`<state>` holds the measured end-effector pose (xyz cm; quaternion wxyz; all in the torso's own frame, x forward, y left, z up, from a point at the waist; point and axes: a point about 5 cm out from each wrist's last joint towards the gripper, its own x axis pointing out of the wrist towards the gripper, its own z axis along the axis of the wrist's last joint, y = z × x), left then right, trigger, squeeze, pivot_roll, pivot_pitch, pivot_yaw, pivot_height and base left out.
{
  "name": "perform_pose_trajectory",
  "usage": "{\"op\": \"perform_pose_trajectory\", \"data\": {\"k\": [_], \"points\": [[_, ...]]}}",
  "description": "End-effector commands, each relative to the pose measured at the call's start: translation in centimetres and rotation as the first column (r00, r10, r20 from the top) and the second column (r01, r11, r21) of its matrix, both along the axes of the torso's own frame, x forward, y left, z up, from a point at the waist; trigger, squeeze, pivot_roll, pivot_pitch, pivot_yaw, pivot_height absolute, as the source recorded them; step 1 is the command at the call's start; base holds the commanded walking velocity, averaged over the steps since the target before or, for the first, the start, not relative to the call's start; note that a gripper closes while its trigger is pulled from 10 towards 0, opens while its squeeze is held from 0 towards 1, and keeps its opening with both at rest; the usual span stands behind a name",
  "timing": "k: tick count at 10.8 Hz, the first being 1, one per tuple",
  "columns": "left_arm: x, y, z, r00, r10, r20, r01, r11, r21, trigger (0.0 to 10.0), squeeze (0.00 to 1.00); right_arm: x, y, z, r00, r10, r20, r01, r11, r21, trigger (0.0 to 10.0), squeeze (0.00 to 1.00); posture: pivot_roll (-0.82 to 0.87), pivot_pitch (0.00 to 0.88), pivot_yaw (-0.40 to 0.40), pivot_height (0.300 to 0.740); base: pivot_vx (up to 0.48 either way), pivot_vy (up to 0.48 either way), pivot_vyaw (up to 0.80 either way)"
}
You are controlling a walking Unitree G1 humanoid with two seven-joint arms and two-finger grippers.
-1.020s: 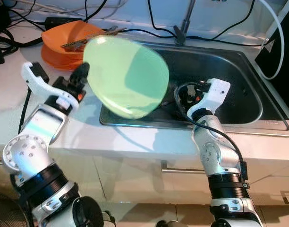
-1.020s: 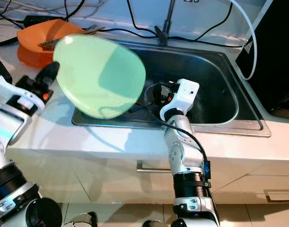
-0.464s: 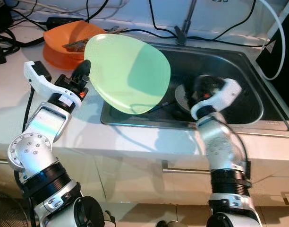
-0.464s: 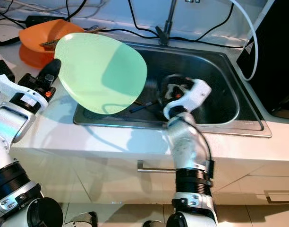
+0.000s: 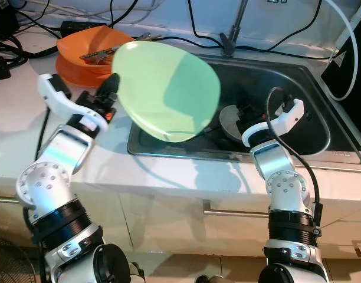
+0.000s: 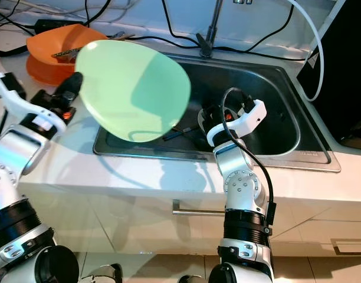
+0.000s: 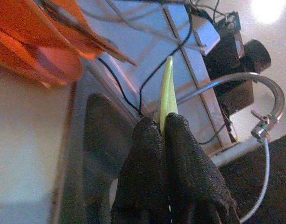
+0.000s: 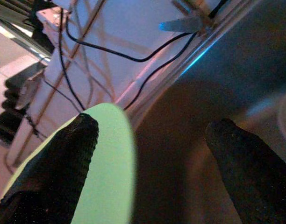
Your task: Kitchen organization
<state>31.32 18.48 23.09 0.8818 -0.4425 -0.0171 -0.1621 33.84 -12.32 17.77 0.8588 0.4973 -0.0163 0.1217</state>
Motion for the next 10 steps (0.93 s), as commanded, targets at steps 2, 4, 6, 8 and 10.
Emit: {"op": "perform_pose_trajectory", "data": {"k": [2, 4, 6, 8, 10], "points": [[0.2, -3.2, 1.4, 0.988, -0.141, 0.068, 0.142, 0.99, -0.015, 10.0, 0.0, -0.5, 2.0, 1.0, 0.995, 0.086, 0.053, -0.09, 0.993, 0.078, 10.0, 0.0, 0.02, 0.071, -0.086, 0.74, 0.0, 0.0, 0.0], [0.3, -3.6, 1.4, 0.985, -0.16, 0.067, 0.162, 0.987, -0.021, 10.0, 0.0, -0.7, 2.4, 1.2, 0.99, 0.119, 0.069, -0.125, 0.988, 0.088, 10.0, 0.0, 0.01, 0.07, -0.086, 0.74, 0.0, 0.0, 0.0], [0.4, -3.7, 1.4, 0.984, -0.164, 0.069, 0.166, 0.986, -0.022, 10.0, 0.0, -0.9, 2.5, 1.2, 0.989, 0.133, 0.068, -0.138, 0.987, 0.087, 10.0, 0.0, 0.01, 0.07, -0.086, 0.74, 0.0, 0.0, 0.0], [0.6, -3.3, 1.2, 0.989, -0.133, 0.057, 0.134, 0.991, -0.008, 10.0, 0.0, -0.9, 2.3, 1.2, 0.99, 0.126, 0.066, -0.132, 0.987, 0.09, 10.0, 0.0, 0.01, 0.078, -0.09, 0.74, 0.0, 0.0, 0.0], [0.8, -3.2, 1.2, 0.991, -0.118, 0.056, 0.119, 0.993, -0.01, 10.0, 0.0, -1.0, 2.0, 1.2, 0.99, 0.126, 0.064, -0.131, 0.987, 0.09, 10.0, 0.0, 0.01, 0.082, -0.09, 0.74, 0.0, 0.0, 0.0]]}}
